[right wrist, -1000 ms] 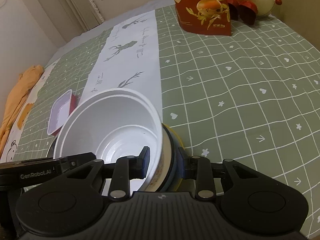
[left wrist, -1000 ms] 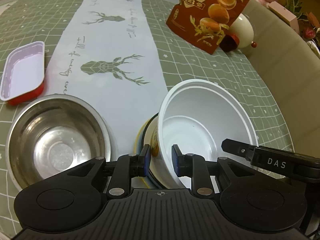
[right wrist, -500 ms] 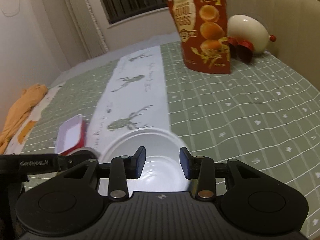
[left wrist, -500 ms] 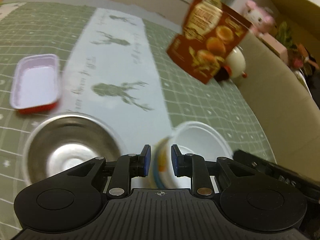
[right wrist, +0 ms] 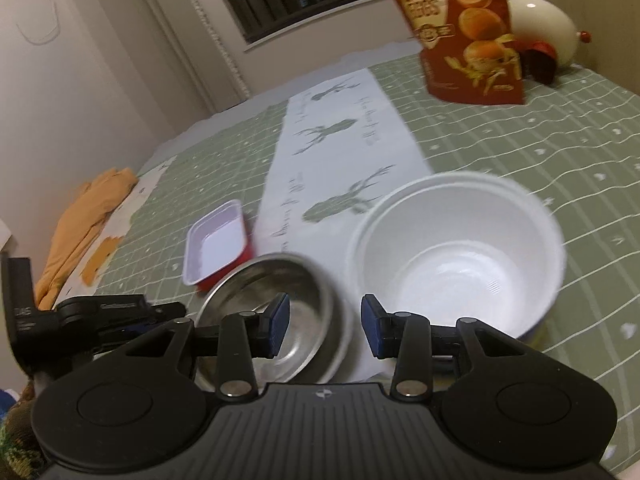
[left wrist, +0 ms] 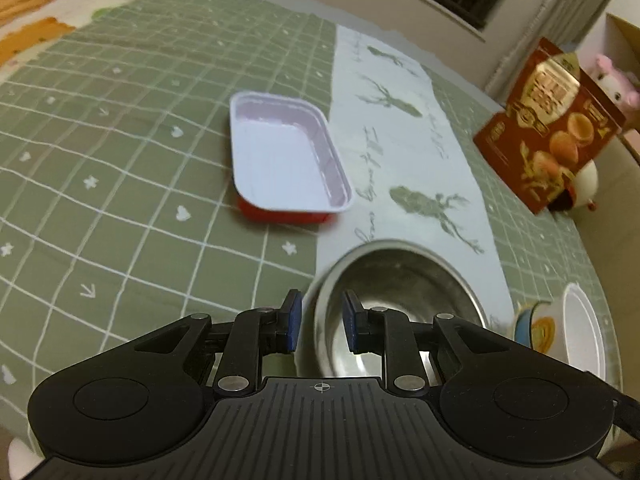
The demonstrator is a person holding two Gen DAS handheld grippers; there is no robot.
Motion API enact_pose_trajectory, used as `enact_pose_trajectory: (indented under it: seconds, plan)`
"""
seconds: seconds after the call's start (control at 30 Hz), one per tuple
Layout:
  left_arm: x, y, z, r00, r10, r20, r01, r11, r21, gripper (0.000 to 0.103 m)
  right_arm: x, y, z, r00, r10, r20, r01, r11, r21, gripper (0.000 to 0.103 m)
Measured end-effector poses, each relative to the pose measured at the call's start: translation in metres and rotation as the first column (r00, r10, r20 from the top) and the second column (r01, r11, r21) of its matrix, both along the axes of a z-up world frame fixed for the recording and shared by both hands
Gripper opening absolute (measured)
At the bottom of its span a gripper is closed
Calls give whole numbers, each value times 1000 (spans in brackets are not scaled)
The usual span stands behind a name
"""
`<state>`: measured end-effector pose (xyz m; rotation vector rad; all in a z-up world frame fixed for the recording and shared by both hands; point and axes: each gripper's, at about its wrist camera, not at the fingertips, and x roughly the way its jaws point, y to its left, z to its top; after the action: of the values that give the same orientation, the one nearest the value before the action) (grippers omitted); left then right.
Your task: Organize plates and bowls
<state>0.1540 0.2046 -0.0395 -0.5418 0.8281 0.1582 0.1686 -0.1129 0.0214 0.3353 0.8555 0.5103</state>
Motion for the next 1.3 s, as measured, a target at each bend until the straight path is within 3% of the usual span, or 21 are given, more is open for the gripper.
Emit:
enact_pose_trajectory:
  seconds: [0.13, 0.23, 0.3, 0.57, 0.67, 0.87, 1.3]
  plan:
    - [4, 5, -11, 996, -84, -7, 83, 996, -32, 24, -14, 23, -12, 999, -23, -24, 22, 999, -30, 42]
    - [9, 2, -16, 994, -100, -32, 101, 995, 23, 24, -23, 40, -18, 999, -10, -36, 8, 999, -49, 42]
    - [10, 4, -22, 994, -98, -41, 100, 994, 39, 31, -27, 50, -22, 999, -5, -33, 3, 997, -83, 42]
    - [15, 9, -48, 990, -125, -68, 121, 991, -60, 36, -24, 64, -51, 990, -76, -123, 64, 993, -101, 43]
    - [19, 7, -55, 987, -138, -79, 130, 987, -93, 35, -22, 67, -61, 985, -102, -137, 91, 992, -85, 50]
    - [23, 0, -53, 982, -169, -87, 166, 985, -42, 30, -16, 73, -77, 978, -105, -178, 97, 994, -52, 54]
    - [34, 13, -51, 981, -176, -77, 176, 984, -7, 31, -18, 96, -73, 979, -84, -186, 73, 995, -70, 58]
